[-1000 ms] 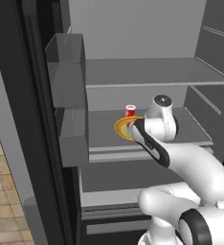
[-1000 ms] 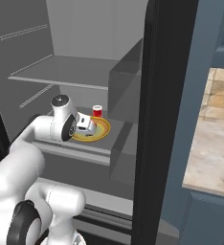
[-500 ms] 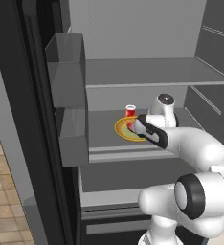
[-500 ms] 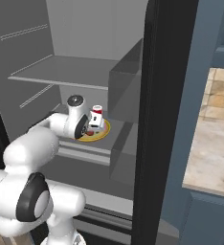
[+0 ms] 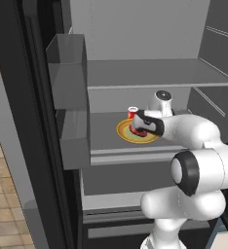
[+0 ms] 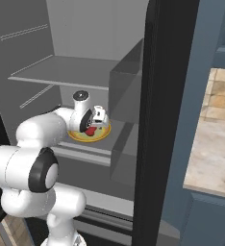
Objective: Retrieve the steak from the fridge and place it on the saucepan with marinade on the stove.
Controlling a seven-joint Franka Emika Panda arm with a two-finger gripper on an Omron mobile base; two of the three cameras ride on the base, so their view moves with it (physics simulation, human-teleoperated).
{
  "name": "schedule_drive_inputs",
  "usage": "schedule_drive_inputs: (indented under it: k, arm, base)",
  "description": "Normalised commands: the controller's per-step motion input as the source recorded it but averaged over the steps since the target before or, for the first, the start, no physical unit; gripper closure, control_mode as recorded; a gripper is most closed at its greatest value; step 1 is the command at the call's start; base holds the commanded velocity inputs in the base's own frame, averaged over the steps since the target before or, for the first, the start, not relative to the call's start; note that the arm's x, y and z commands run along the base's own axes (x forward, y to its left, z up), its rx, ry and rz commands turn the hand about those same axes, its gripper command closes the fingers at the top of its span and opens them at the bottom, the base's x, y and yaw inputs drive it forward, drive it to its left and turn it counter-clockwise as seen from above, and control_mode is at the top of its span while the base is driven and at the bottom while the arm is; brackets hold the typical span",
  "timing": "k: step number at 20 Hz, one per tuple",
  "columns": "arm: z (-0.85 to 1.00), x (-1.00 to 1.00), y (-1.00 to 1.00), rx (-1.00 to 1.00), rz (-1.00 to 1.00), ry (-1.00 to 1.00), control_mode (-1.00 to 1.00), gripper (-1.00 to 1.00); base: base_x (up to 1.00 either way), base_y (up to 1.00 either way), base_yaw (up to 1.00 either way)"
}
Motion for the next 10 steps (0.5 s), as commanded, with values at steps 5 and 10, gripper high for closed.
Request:
schedule_drive_inputs:
  k: [5, 10]
  arm:
    - [-0.24, 0.36, 0.00, 0.00, 0.00, 0.00, -1.00, -1.00]
    - [-0.11, 0.13, 0.19, 0.00, 0.01, 0.01, -1.00, -1.00]
  base:
    - [0.00, 0.00, 0.00]
    - [0.00, 0.00, 0.00]
